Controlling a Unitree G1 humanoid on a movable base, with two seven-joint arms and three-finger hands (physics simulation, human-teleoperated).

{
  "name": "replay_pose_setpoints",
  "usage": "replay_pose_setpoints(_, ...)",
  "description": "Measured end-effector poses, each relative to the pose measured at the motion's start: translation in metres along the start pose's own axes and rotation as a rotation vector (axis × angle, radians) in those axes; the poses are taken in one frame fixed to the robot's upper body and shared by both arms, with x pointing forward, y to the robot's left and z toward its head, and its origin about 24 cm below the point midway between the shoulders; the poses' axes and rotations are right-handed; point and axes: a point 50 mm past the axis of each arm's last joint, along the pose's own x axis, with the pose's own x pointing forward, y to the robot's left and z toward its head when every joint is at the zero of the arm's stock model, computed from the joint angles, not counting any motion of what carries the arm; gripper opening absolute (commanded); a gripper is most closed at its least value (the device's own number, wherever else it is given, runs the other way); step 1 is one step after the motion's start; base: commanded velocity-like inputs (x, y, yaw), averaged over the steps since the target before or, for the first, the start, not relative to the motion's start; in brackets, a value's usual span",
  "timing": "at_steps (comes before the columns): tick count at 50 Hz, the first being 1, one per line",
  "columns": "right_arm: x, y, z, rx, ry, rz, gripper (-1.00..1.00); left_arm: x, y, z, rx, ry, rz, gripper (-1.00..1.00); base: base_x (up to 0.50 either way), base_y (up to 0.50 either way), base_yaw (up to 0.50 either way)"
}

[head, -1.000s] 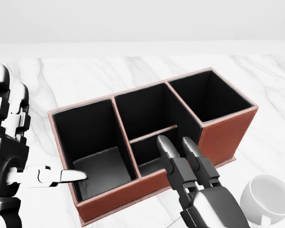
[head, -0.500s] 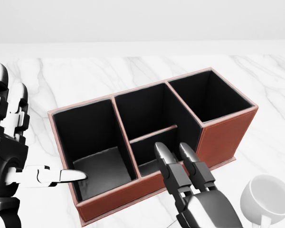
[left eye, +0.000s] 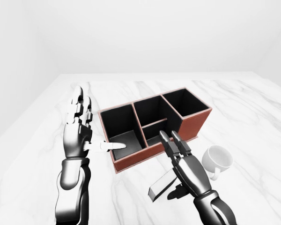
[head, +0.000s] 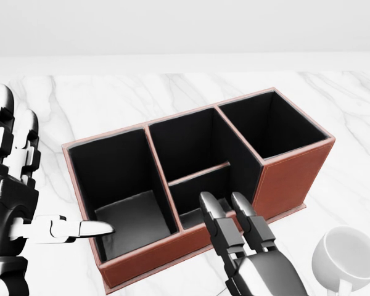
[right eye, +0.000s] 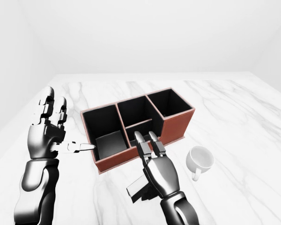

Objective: Pick up the book and place it in the front compartment of the caddy.

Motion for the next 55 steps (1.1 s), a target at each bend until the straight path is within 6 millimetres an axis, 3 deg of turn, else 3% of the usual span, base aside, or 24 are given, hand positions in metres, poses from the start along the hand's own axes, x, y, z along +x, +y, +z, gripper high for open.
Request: replay_pose_setpoints(55,0.0,0.028,-0.005,-0.03,0.012,0.048,1.0,-0.001,-0.001,0.002,0.001,-0.007,-0.003,1.0,0.0,0.0,0.0)
